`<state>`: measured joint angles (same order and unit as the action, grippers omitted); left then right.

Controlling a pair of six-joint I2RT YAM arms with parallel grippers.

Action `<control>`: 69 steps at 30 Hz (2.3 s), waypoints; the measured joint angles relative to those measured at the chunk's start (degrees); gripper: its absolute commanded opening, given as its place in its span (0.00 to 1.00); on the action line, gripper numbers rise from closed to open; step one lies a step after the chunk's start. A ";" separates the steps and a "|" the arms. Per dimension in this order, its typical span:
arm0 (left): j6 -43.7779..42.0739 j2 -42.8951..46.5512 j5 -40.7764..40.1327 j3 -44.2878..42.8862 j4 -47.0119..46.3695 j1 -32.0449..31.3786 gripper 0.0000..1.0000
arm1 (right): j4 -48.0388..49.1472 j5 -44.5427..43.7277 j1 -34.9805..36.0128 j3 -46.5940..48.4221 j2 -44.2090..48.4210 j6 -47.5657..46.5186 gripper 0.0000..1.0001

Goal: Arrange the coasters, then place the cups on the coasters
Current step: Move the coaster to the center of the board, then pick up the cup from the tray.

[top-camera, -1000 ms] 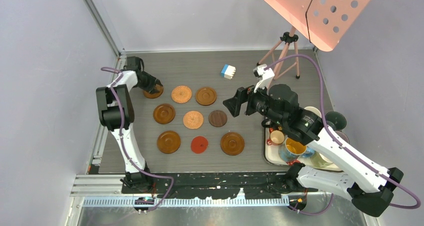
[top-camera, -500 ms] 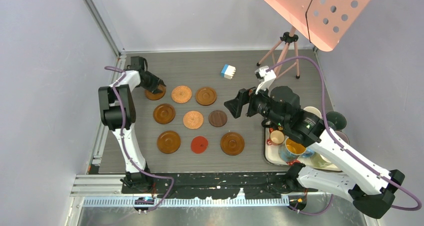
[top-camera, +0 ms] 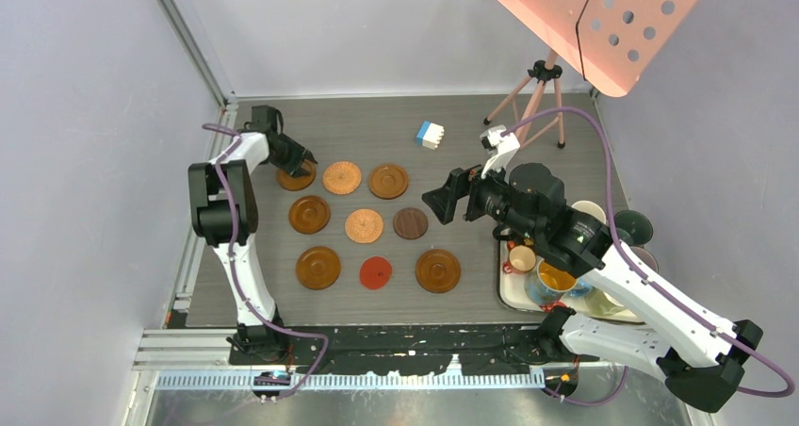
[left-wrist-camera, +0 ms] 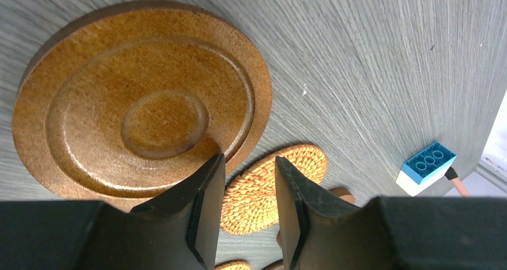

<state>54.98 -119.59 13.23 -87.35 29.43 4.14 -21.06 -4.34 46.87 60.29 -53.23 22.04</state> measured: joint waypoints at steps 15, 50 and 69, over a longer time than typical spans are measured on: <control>-7.17 15.28 -0.76 -1.22 7.19 -0.37 0.41 | -4.74 -4.57 0.00 -0.11 -2.95 2.43 0.96; -37.51 88.35 1.57 39.06 17.97 -19.91 0.62 | -30.25 -32.48 -17.64 -0.55 -16.70 15.98 0.51; -37.51 89.70 -2.84 39.52 18.03 -20.41 0.62 | -22.71 -31.19 -21.14 -4.37 -27.47 17.38 0.31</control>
<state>17.47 -29.89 10.39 -47.83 47.46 -16.27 -43.77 -35.53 25.74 55.92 -80.71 39.42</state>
